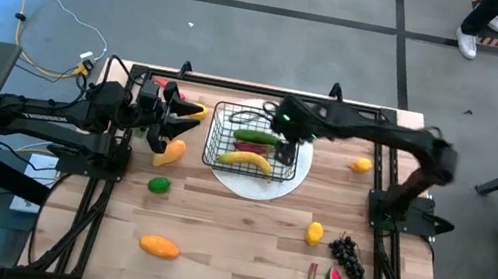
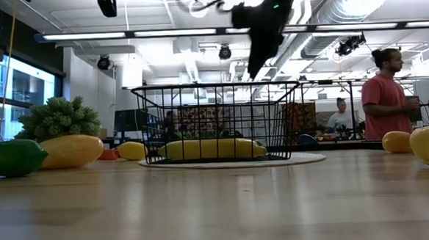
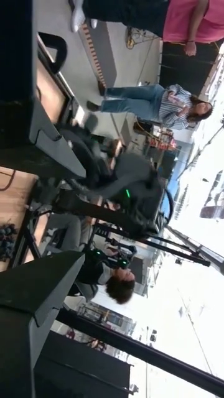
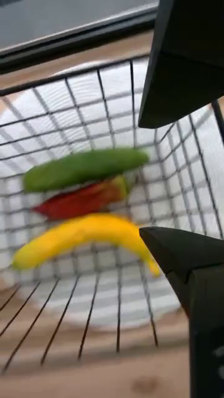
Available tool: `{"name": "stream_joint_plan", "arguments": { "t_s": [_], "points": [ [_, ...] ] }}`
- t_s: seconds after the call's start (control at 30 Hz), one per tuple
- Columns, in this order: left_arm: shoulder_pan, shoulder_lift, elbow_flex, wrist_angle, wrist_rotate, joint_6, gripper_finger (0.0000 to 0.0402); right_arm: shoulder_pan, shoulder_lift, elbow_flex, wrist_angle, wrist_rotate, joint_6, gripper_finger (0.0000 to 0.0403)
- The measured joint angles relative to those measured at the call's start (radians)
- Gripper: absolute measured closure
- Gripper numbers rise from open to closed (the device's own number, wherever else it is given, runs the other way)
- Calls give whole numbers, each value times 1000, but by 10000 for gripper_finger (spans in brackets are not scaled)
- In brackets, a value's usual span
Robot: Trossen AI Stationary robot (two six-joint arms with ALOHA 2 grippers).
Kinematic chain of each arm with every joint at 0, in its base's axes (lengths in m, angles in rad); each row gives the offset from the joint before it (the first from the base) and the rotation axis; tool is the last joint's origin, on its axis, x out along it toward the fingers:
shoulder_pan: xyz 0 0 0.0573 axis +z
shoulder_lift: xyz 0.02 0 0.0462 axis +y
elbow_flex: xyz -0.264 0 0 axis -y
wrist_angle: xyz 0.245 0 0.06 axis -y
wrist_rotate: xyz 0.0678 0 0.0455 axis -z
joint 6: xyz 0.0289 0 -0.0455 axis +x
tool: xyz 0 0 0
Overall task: Build produce basket
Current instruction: Put the top right yellow lemon into the wire basket
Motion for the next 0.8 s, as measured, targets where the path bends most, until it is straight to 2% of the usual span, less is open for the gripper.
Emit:
{"name": "stream_joint_plan", "arguments": {
  "t_s": [0.17, 0.33, 0.5, 0.63, 0.8],
  "points": [
    [0, 0, 0, -57, 0, 0, 210, 58, -266, -344, 239, -13, 205, 148],
    [0, 0, 0, -98, 0, 0, 210, 114, -487, -544, 562, 17, 369, 148],
    [0, 0, 0, -100, 0, 1, 210, 133, -604, -652, 836, 65, 284, 148],
    [0, 0, 0, -119, 4, 62, 210, 133, -623, -695, 885, 66, 175, 148],
    [0, 0, 0, -138, 27, 147, 210, 133, -617, -696, 888, 58, 180, 148]
  ]
}}
